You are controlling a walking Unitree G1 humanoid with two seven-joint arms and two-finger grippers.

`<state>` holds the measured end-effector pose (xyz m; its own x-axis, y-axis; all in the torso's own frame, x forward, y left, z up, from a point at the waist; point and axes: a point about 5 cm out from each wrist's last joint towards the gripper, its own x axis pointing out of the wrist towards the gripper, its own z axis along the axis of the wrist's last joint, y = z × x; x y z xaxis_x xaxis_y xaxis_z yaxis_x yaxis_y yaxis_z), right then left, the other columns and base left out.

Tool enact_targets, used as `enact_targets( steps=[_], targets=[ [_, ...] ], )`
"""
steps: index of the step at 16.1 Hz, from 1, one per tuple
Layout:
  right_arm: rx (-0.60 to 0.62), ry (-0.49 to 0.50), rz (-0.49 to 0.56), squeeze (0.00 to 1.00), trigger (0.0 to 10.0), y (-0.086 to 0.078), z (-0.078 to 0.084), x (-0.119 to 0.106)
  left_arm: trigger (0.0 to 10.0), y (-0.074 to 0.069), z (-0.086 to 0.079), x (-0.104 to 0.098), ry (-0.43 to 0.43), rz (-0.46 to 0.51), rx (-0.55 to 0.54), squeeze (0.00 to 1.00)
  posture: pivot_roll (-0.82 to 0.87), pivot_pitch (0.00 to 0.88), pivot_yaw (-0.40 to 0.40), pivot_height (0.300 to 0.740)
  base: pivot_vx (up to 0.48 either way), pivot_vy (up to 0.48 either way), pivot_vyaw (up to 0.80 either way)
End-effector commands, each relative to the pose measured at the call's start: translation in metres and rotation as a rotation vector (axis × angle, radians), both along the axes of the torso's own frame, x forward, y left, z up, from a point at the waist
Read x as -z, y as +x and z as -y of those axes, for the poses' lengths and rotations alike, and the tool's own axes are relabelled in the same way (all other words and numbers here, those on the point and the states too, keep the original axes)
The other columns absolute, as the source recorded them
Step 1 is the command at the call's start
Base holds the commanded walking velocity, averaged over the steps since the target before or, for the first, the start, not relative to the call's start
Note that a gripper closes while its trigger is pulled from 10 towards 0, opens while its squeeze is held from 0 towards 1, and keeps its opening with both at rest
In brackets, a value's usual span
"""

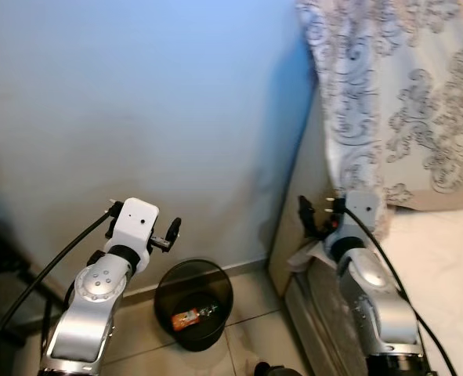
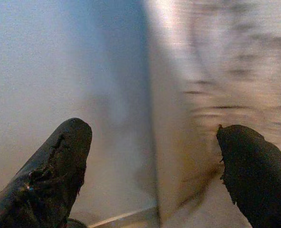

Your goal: Clean up the room

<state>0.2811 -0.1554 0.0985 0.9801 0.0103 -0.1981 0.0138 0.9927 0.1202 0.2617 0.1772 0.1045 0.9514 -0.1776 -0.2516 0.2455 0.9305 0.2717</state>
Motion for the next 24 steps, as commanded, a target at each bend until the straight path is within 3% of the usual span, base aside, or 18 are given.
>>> enact_targets(
  steps=[1,3,4,5,8,11,14,15,16,24],
  targets=[
    [0.026,0.006,0.003,0.78,10.0,0.003,0.003,-0.004,10.0,0.001,0.000,0.002,-0.002,-0.010,-0.015,0.00,0.06,0.000,0.003,0.740,0.000,0.000,-0.77],
    [0.041,-0.022,-0.030,0.78,10.0,0.000,0.002,0.002,10.0,0.002,0.003,-0.001,-0.005,-0.007,-0.001,0.00,0.06,0.000,0.003,0.740,0.000,0.000,-0.77],
    [0.033,-0.102,-0.026,0.84,10.0,0.000,0.003,0.003,10.0,0.002,0.004,-0.002,-0.011,-0.007,0.006,0.00,0.06,0.000,0.009,0.740,0.000,0.000,-0.77],
    [0.032,-0.111,-0.032,0.88,10.0,-0.001,0.004,0.003,10.0,0.002,0.004,-0.001,-0.008,-0.008,0.007,0.00,0.07,0.000,0.010,0.740,0.000,0.000,-0.77],
    [0.063,-0.079,-0.008,0.95,10.0,0.001,0.014,-0.002,10.0,0.002,-0.001,-0.003,-0.009,-0.007,-0.010,0.00,0.06,0.000,0.007,0.740,0.000,0.000,-0.77],
    [0.070,-0.080,0.025,1.00,10.0,0.004,0.011,-0.009,10.0,0.004,-0.001,-0.003,-0.008,-0.006,-0.008,0.00,0.05,0.000,0.011,0.740,0.000,0.000,-0.76],
    [0.086,-0.120,0.077,1.00,10.0,0.006,0.012,-0.014,10.0,0.003,0.003,-0.003,-0.009,-0.003,0.001,0.00,0.08,0.000,0.003,0.740,0.000,0.000,-0.75],
    [0.146,-0.147,0.085,1.00,10.0,0.006,0.017,-0.013,10.0,0.003,0.004,-0.004,-0.010,0.000,0.002,0.00,0.09,0.000,-0.003,0.740,0.000,0.000,-0.77],
    [0.145,-0.115,0.080,1.00,10.0,0.005,0.016,-0.009,10.0,0.004,0.005,-0.006,-0.008,0.004,0.008,0.00,0.09,0.000,-0.001,0.740,0.000,0.000,-0.77],
    [0.031,-0.066,0.038,1.00,10.0,0.006,0.000,-0.005,10.0,0.009,0.002,-0.009,-0.049,0.008,-0.020,0.00,0.09,0.000,0.003,0.740,0.000,0.000,-0.77]
  ],
)
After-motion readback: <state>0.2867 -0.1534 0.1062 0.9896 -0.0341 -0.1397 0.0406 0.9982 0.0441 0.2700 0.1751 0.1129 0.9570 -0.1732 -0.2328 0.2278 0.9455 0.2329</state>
